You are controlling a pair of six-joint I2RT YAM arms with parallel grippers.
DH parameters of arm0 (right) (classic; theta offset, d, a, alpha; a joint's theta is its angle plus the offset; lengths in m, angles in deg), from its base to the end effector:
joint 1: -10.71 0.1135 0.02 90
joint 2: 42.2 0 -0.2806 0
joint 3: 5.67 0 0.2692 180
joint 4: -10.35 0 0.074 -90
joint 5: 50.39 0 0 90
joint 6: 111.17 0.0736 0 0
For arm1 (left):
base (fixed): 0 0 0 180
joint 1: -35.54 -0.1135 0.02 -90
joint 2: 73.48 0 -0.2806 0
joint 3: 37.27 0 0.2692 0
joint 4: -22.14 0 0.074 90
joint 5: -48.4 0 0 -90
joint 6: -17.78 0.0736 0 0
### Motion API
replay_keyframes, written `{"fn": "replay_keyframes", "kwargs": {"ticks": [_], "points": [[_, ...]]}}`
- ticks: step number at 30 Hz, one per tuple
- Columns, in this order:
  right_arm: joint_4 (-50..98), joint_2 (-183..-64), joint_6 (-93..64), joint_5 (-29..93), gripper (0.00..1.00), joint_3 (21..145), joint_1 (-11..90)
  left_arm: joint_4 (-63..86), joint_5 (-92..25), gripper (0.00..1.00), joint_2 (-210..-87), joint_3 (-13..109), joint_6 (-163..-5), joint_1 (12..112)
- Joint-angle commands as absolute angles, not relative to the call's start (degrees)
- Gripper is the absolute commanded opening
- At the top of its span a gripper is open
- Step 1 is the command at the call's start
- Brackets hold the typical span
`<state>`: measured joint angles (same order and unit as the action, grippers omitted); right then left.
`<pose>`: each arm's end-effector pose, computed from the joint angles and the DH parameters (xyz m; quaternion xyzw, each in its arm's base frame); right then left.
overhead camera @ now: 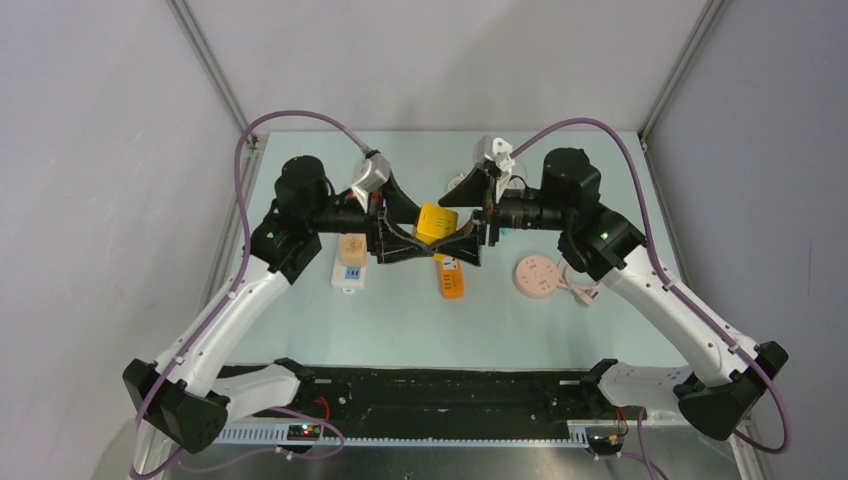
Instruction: Insert the plug
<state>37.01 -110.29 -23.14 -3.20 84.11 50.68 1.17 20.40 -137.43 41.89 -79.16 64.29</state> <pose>0.1924 0.2265 0.4622 -0.4759 0.5525 0.4592 0.5073 0.2007 -0.1842 0.4253 0.4595 0.5590 -0.5398 0.4302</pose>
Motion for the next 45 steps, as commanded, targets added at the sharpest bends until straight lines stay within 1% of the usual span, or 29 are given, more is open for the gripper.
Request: {"fn": "replay_keyframes", "kwargs": {"ticks": [1,4,5,6,7,8,9,13,16,19,21,23,25,27,28,29,30,31,32,33,34,35,36,37,38,39,40,42,45], "points": [[37.90,-110.93,-22.70,0.06,0.99,85.85,51.56,2.85,22.11,0.00,-135.52,41.51,-76.38,64.54],[38.97,-111.01,-21.59,1.99,0.93,86.45,51.66,2.85,21.98,0.00,-135.14,40.48,-75.20,64.56],[39.64,-111.17,-21.47,2.03,0.89,86.78,51.65,2.85,21.96,0.00,-135.07,40.22,-74.44,64.55],[39.87,-111.27,-21.45,2.18,0.86,86.90,51.70,2.85,21.89,0.00,-134.85,39.80,-74.08,64.50],[40.46,-111.50,-20.95,2.26,0.81,87.16,51.70,2.80,21.83,0.00,-134.75,39.56,-73.48,64.55],[40.98,-111.65,-20.66,2.21,0.79,87.26,51.70,2.78,21.79,0.00,-134.46,39.24,-73.16,64.54],[41.53,-111.99,-20.23,2.24,0.73,87.47,51.68,2.79,21.74,0.00,-134.29,39.11,-72.54,64.54],[42.18,-112.70,-19.92,2.15,0.63,87.45,52.36,2.85,21.40,0.00,-133.36,38.46,-69.71,64.54],[42.23,-113.31,-20.04,3.21,0.63,87.52,53.42,2.82,22.98,0.00,-133.17,38.06,-68.41,64.60],[41.88,-113.88,-20.38,2.82,0.76,87.46,54.08,2.85,23.75,0.00,-133.28,38.02,-67.93,64.55],[41.40,-114.18,-20.53,2.59,0.80,87.45,54.52,2.85,23.98,0.00,-133.38,37.95,-67.87,64.54],[40.79,-114.48,-20.47,2.25,0.80,87.45,54.75,2.80,24.00,0.00,-133.39,37.85,-67.79,64.54],[40.22,-114.66,-20.34,2.10,0.78,87.45,54.93,2.84,23.78,0.00,-133.38,37.78,-67.66,64.56],[39.91,-114.74,-20.29,2.31,0.72,87.45,55.08,2.85,23.56,0.00,-133.34,37.63,-67.61,64.59],[39.96,-114.61,-20.38,2.37,0.65,87.45,55.05,2.85,23.55,0.00,-133.34,37.60,-67.57,64.55],[39.94,-114.53,-20.46,2.35,0.60,87.45,55.02,2.85,23.36,0.00,-133.40,37.58,-67.66,64.50],[39.97,-114.42,-20.57,2.35,0.48,87.47,55.06,2.85,23.23,0.00,-133.46,37.62,-67.94,64.53],[40.04,-114.24,-20.73,2.39,0.42,87.50,55.02,2.85,22.88,0.00,-133.70,37.81,-68.23,64.54],[40.35,-114.17,-20.82,2.50,0.30,87.53,55.02,2.85,22.55,0.00,-133.78,37.91,-68.96,64.54],[40.44,-113.96,-20.92,2.98,0.24,87.49,55.01,2.85,22.01,0.03,-134.02,38.30,-69.32,64.54],[40.80,-113.85,-20.91,3.32,0.11,87.50,55.01,2.85,21.89,0.07,-134.12,38.38,-69.83,64.50],[41.04,-113.61,-20.97,4.13,0.05,87.46,55.01,2.85,21.45,0.22,-134.19,38.50,-70.06,64.49],[41.14,-113.46,-20.98,5.14,0.00,87.46,55.01,2.85,20.66,0.35,-134.20,38.52,-70.30,64.51],[41.48,-113.19,-20.99,5.63,0.00,87.45,55.05,2.85,20.34,0.44,-134.17,38.52,-70.34,64.53],[41.63,-112.98,-20.99,6.59,0.00,87.49,55.03,2.85,19.13,0.67,-133.98,38.44,-70.54,64.49],[41.84,-112.61,-21.03,7.27,0.00,87.46,54.97,2.78,18.34,0.76,-133.84,38.36,-70.86,64.49],[42.07,-112.43,-21.01,7.99,0.00,87.46,54.99,2.81,17.29,0.94,-133.46,38.23,-70.84,64.47],[42.81,-111.90,-20.66,9.39,0.00,87.37,54.32,2.84,16.75,0.99,-132.79,37.59,-69.72,64.46],[42.86,-110.60,-18.27,10.16,0.00,85.59,51.98,2.76,15.02,1.00,-132.14,36.44,-69.01,64.31]]}}
